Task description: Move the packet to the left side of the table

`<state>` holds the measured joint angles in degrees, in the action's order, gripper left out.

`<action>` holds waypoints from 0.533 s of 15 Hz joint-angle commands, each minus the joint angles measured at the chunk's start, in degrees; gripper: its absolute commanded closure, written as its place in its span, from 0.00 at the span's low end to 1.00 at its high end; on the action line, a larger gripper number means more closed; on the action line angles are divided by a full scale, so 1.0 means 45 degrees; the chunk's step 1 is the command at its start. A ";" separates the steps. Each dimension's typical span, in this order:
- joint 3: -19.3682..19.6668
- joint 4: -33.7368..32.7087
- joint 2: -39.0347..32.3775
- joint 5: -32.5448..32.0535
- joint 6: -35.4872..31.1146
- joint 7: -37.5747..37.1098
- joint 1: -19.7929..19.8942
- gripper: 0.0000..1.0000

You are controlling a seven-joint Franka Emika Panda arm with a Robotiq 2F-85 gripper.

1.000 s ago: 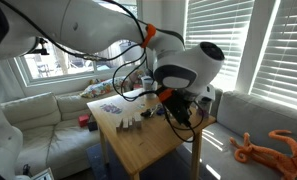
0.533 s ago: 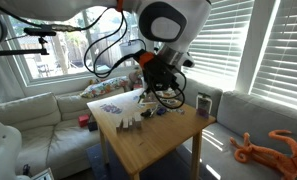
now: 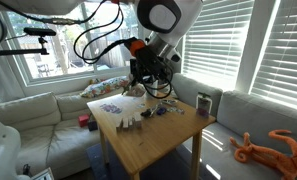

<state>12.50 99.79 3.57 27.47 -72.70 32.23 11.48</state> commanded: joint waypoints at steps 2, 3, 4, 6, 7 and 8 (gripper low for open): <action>-0.0310 0.0184 -0.0115 0.1006 0.0269 -0.2232 -0.0359 1.00; -0.0503 0.0111 -0.0206 0.1466 0.0639 -0.2742 -0.0559 1.00; -0.0676 0.0076 -0.0277 0.1867 0.0900 -0.3306 -0.0724 1.00; -0.1005 0.0115 -0.0546 0.2591 0.1231 -0.4617 -0.1010 1.00; -0.1155 0.0263 -0.0669 0.2872 0.1297 -0.5324 -0.1139 1.00; -0.1310 0.0397 -0.0714 0.2993 0.1312 -0.5957 -0.1274 1.00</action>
<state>7.95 100.60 1.42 37.42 -68.77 13.04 6.71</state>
